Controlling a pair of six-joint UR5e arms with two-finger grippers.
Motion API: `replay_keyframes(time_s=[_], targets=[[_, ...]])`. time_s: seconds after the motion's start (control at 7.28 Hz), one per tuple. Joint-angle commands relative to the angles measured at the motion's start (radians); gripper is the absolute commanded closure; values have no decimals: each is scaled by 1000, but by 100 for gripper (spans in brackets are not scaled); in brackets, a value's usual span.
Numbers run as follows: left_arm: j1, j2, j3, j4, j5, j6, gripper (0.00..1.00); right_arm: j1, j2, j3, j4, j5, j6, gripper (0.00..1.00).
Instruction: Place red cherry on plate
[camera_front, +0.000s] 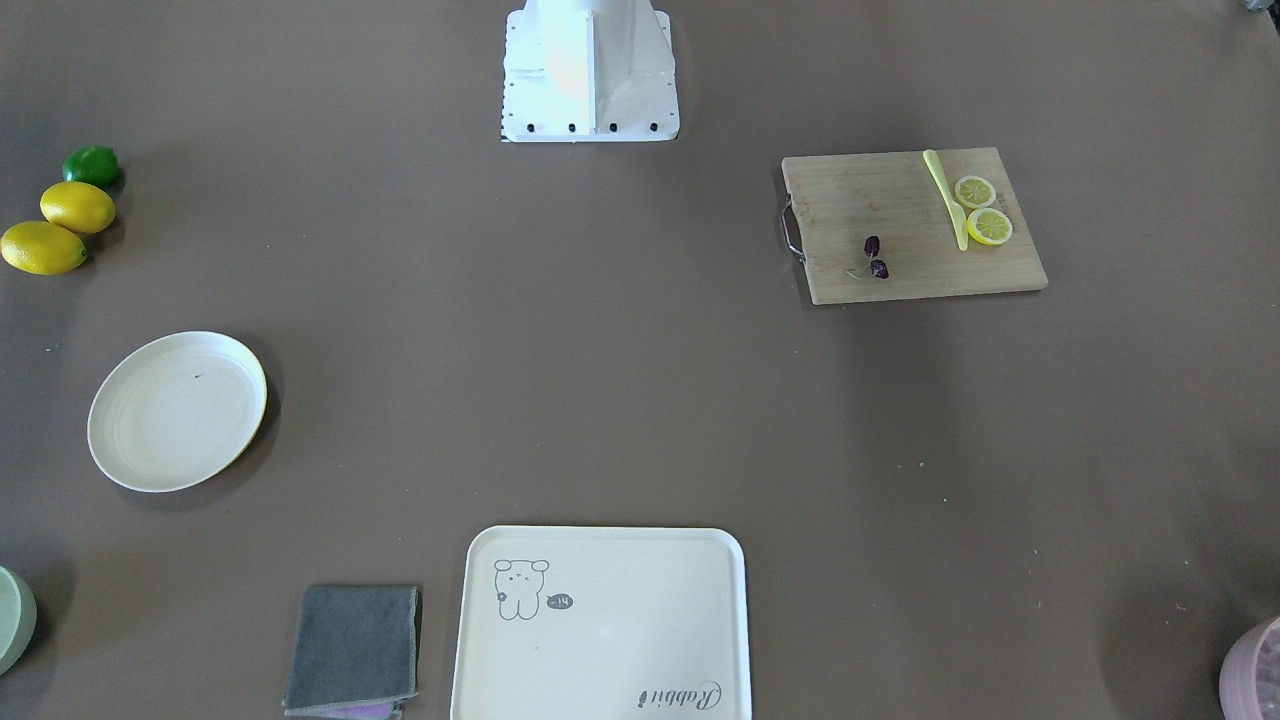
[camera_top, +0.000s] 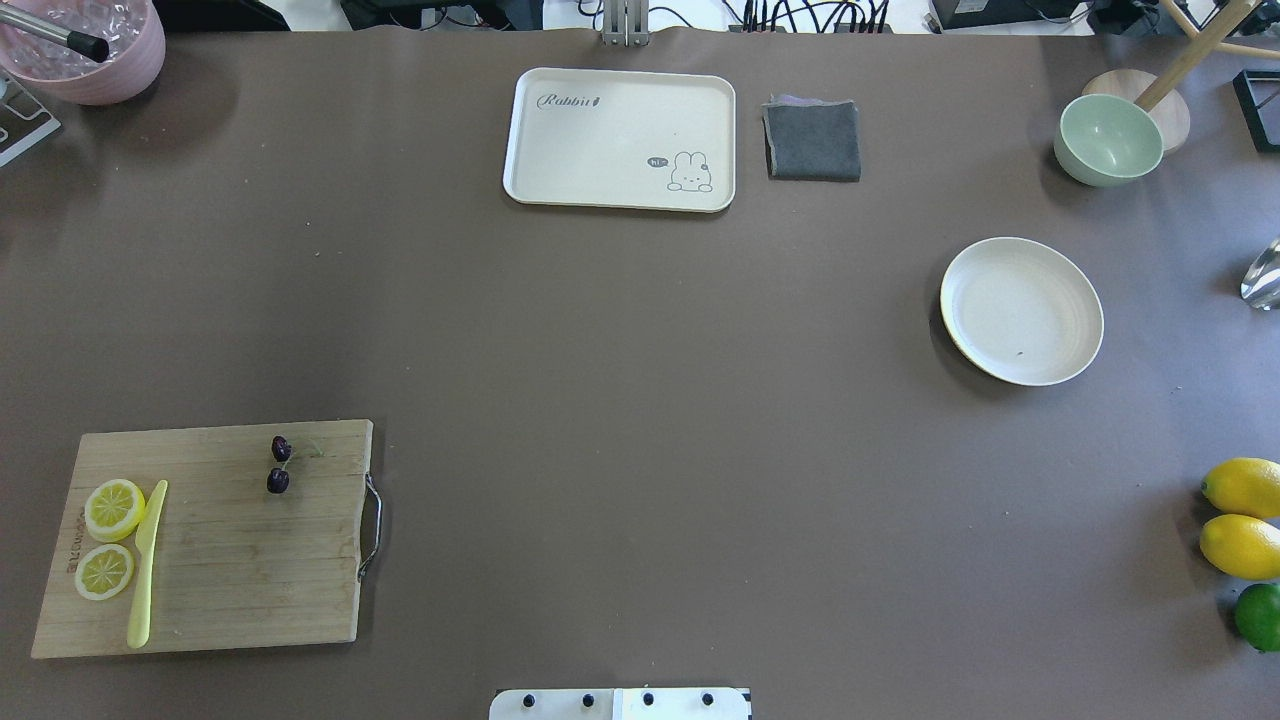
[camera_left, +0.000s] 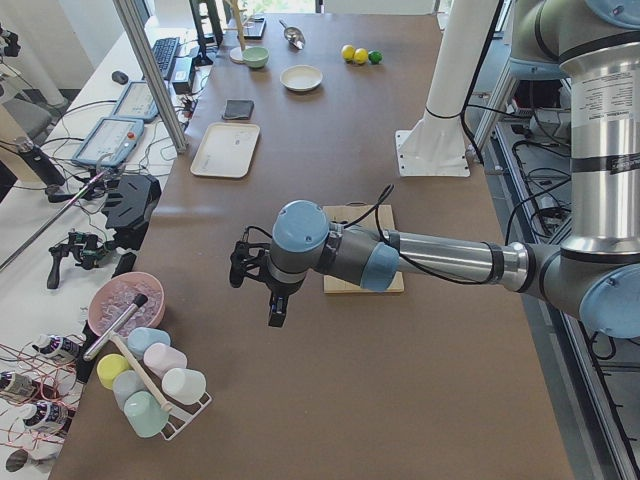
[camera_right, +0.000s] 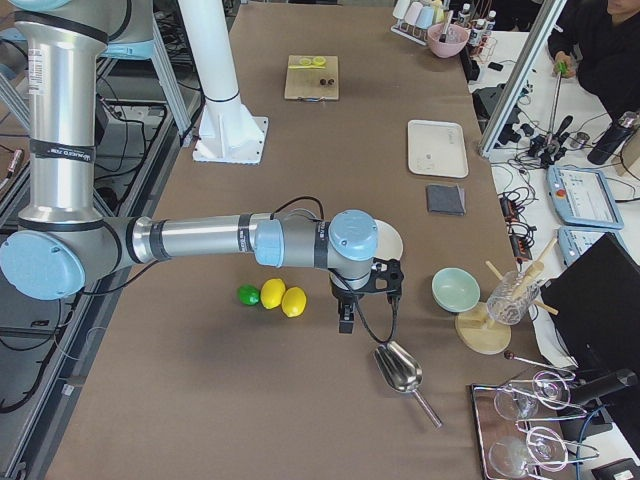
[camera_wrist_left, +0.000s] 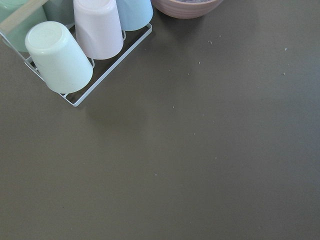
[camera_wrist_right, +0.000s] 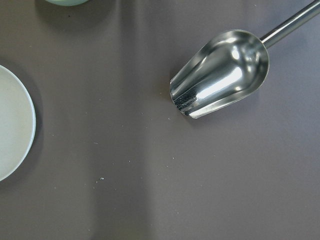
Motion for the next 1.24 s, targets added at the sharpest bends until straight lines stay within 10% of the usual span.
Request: replay_keyframes(time_s=[0.0,1.1], targets=[[2,1,-1,0,0,1,2,7,-1,4,0,2,3,0],[2,2,3,0,0,-3,2,7,12,10,0,2,12,0]])
